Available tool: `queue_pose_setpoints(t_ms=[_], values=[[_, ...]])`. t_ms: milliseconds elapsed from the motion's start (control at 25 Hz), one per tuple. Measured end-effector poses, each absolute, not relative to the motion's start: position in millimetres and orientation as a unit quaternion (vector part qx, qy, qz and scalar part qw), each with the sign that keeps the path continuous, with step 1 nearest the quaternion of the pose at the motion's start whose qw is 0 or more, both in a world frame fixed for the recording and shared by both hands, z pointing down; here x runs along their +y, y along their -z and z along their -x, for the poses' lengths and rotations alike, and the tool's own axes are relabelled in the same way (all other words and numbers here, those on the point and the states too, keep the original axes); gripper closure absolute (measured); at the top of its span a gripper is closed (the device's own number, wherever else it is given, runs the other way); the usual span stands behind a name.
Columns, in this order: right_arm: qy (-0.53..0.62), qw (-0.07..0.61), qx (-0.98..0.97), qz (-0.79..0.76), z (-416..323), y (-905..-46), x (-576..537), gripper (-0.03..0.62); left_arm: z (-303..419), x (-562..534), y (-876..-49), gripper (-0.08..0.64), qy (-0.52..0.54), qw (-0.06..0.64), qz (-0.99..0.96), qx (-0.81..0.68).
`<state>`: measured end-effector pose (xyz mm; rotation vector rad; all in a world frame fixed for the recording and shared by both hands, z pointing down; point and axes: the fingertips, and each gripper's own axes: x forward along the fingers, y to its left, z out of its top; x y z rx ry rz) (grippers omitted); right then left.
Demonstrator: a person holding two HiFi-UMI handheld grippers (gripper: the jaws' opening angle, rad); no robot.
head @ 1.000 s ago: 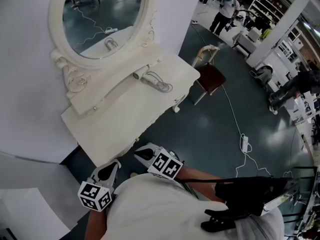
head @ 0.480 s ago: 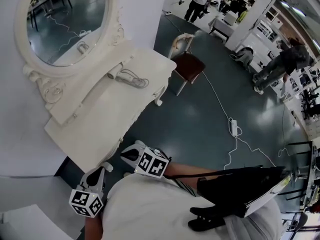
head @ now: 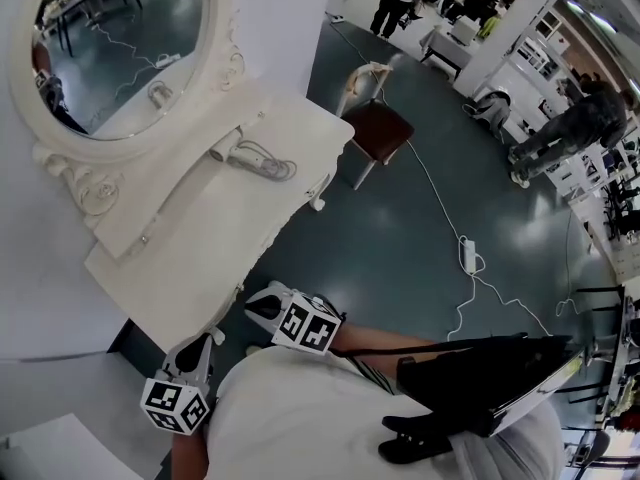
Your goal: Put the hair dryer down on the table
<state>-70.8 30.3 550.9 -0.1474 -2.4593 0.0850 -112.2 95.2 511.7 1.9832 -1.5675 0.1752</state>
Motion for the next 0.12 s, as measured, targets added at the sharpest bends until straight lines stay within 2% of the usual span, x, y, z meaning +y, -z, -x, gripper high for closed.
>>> queue_pose_setpoints(t_ms=[120], values=[[-0.040,0.337,-0.940,0.041,64,-557,6,0.594,108,72,-516,0.558,-0.069,0.304,-0.754,-0.578]])
